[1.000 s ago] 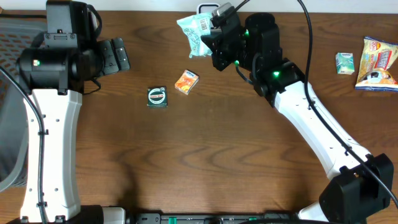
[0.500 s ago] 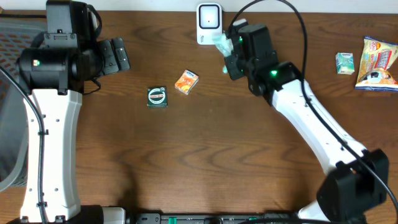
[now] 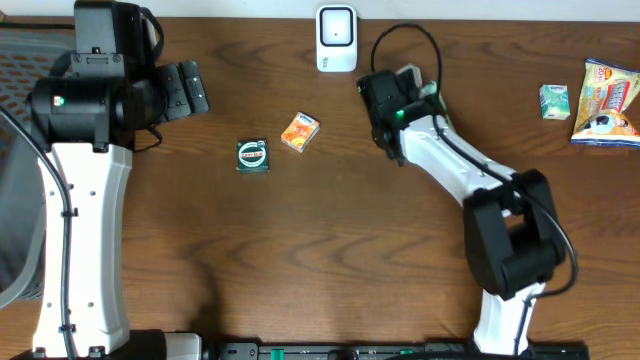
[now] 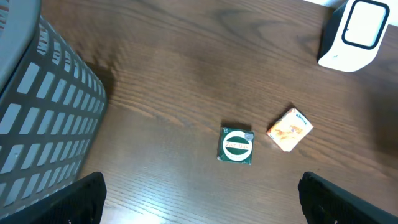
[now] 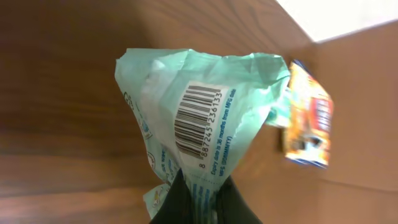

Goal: Scan the item barcode

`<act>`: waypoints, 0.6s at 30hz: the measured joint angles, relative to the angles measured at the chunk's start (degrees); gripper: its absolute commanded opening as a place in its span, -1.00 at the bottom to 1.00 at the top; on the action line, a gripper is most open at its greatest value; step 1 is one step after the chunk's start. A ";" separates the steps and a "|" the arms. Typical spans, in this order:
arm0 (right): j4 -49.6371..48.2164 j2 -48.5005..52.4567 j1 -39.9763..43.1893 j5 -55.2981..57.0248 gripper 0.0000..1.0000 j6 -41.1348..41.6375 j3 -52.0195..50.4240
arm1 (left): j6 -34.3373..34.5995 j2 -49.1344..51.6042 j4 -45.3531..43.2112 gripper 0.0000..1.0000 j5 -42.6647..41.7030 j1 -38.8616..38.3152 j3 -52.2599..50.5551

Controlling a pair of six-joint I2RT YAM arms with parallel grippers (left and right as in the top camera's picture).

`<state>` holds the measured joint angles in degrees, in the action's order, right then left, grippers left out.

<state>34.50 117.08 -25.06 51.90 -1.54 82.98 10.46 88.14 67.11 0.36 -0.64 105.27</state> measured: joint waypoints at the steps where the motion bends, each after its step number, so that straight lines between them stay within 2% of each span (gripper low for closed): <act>1: 0.59 1.11 0.00 1.16 -0.89 0.09 0.02 | 0.00 0.00 0.00 0.95 0.00 0.00 0.00; 3: 1.88 3.41 -0.04 2.73 -0.87 0.94 0.00 | 0.00 0.00 -0.02 0.96 0.00 0.00 0.00; 9: 5.53 6.67 -2.86 2.93 -0.49 4.79 -0.11 | 0.00 0.00 0.00 0.95 0.00 0.00 0.00; 11: 5.44 6.64 -5.03 0.83 -0.22 5.60 -0.07 | 0.00 0.00 0.00 0.95 0.00 0.00 0.00; 15: 6.88 6.64 -9.40 -5.11 -0.11 7.93 0.26 | 0.00 0.00 -0.02 0.96 0.00 0.00 0.00; 17: 8.55 6.64 -10.97 -7.96 0.04 9.49 1.01 | 0.00 0.00 -0.02 0.95 0.00 0.00 0.00; 18: 9.51 6.62 -11.45 -9.40 0.20 10.29 1.73 | 0.00 0.00 0.00 0.96 0.00 0.00 0.00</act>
<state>44.01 123.70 -36.51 42.50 8.75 84.71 10.46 88.14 67.11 0.36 -0.64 105.27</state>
